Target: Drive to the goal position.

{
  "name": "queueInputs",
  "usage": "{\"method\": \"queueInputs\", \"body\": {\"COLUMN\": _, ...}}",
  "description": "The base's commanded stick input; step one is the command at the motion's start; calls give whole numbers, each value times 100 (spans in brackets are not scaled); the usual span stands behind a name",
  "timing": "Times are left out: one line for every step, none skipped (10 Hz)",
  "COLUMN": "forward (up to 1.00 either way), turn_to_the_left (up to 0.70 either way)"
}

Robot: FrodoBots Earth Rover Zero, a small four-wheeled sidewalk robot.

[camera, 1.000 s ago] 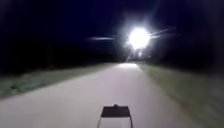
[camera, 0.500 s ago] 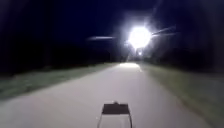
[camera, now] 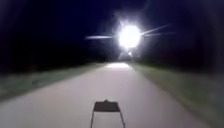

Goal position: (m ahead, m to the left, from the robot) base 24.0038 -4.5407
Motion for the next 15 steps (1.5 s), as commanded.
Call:
{"method": "queueInputs", "body": {"forward": 100, "turn_to_the_left": 0}}
{"method": "queueInputs", "body": {"forward": 100, "turn_to_the_left": 0}}
{"method": "queueInputs", "body": {"forward": 100, "turn_to_the_left": 0}}
{"method": "queueInputs", "body": {"forward": 100, "turn_to_the_left": 0}}
{"method": "queueInputs", "body": {"forward": 100, "turn_to_the_left": 0}}
{"method": "queueInputs", "body": {"forward": 100, "turn_to_the_left": 0}}
{"method": "queueInputs", "body": {"forward": 100, "turn_to_the_left": -2}}
{"method": "queueInputs", "body": {"forward": 100, "turn_to_the_left": -9}}
{"method": "queueInputs", "body": {"forward": 100, "turn_to_the_left": -38}}
{"method": "queueInputs", "body": {"forward": 100, "turn_to_the_left": -24}}
{"method": "queueInputs", "body": {"forward": 100, "turn_to_the_left": 0}}
{"method": "queueInputs", "body": {"forward": 100, "turn_to_the_left": 0}}
{"method": "queueInputs", "body": {"forward": 100, "turn_to_the_left": 0}}
{"method": "queueInputs", "body": {"forward": 100, "turn_to_the_left": 0}}
{"method": "queueInputs", "body": {"forward": 100, "turn_to_the_left": 0}}
